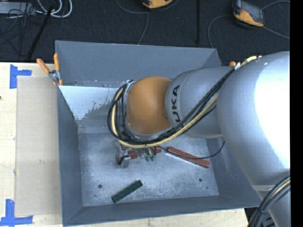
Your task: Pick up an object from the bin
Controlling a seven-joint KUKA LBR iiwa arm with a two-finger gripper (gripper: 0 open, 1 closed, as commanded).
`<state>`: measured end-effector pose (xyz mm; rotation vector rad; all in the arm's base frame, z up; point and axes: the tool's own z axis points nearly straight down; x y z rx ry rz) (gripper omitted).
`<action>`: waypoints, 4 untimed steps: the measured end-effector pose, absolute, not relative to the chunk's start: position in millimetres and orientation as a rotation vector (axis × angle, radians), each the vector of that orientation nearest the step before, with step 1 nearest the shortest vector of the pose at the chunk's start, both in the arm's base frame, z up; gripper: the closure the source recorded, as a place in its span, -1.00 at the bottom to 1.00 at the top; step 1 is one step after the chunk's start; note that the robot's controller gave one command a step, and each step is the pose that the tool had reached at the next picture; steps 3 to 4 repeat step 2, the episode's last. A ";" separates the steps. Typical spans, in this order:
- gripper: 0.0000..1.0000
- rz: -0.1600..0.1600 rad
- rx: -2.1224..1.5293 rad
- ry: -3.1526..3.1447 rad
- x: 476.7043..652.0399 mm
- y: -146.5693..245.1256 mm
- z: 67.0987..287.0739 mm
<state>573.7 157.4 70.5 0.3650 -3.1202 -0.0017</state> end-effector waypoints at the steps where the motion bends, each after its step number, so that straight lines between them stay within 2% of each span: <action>1: 1.00 -0.001 0.329 -3.132 547.8 140.0 201.7; 2: 1.00 -0.002 0.849 -3.030 573.7 160.6 217.2; 4: 1.00 -0.002 0.849 -3.030 573.7 160.6 217.2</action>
Offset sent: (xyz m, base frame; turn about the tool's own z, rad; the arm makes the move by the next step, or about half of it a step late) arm -0.0275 -0.0179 0.1271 0.0201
